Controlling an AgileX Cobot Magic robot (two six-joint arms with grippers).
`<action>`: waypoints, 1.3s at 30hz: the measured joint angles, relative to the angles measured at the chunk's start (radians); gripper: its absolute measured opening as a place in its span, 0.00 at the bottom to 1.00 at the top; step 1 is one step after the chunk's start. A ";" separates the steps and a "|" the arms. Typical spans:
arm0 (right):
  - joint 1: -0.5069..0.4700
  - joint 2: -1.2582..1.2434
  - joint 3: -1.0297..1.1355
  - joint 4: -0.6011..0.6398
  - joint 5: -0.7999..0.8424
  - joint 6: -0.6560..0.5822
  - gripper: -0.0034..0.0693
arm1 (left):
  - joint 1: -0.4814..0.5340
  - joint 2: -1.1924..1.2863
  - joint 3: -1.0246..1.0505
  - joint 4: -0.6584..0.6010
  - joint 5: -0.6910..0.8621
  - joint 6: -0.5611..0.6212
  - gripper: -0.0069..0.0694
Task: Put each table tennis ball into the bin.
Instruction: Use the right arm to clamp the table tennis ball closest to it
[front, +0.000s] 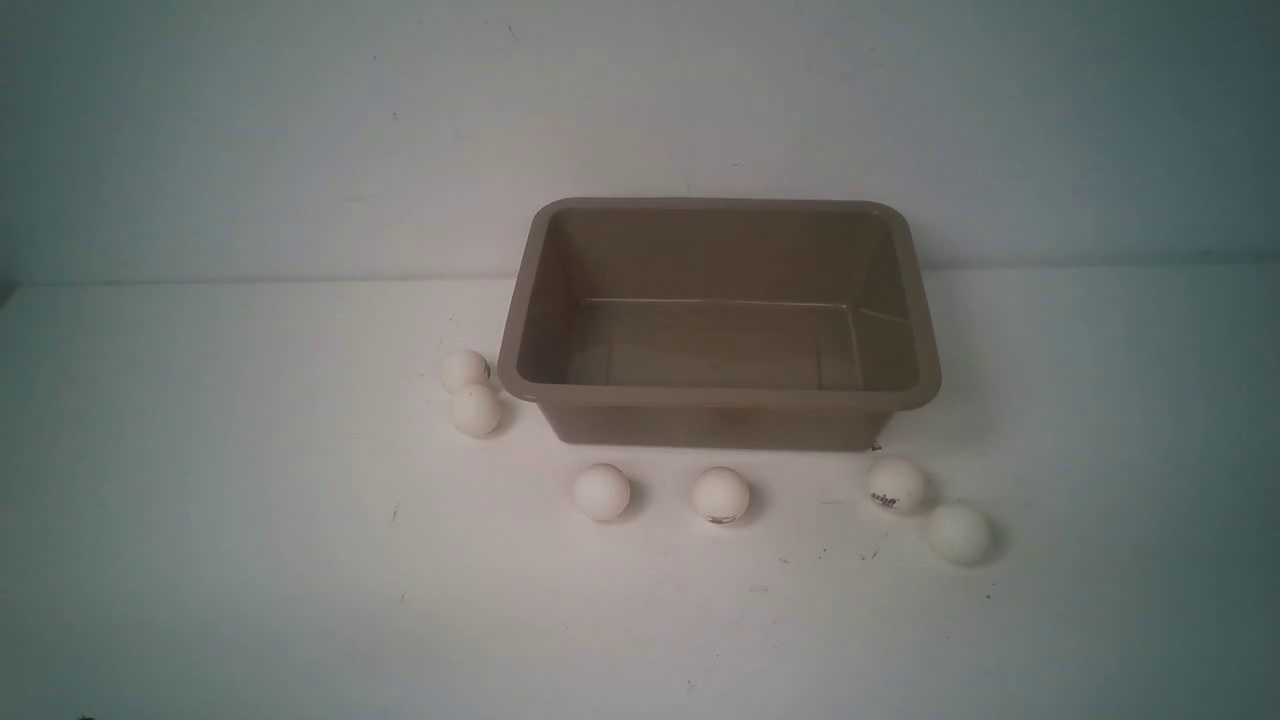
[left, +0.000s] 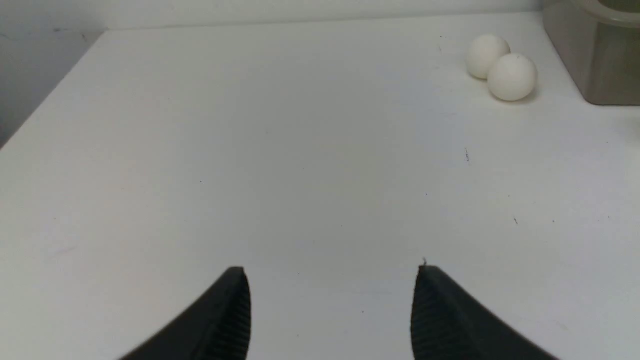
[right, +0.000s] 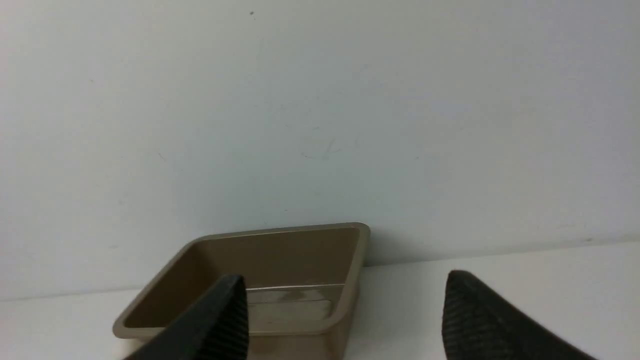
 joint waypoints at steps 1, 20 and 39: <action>0.000 0.000 0.000 0.006 -0.002 0.000 0.70 | 0.000 0.000 0.000 0.000 0.000 0.000 0.61; 0.000 0.000 0.000 0.049 -0.004 0.000 0.70 | 0.000 0.000 0.000 0.000 0.000 0.000 0.61; 0.000 0.000 0.000 0.055 0.043 -0.026 0.70 | 0.000 0.000 0.008 -0.355 -0.314 -0.019 0.61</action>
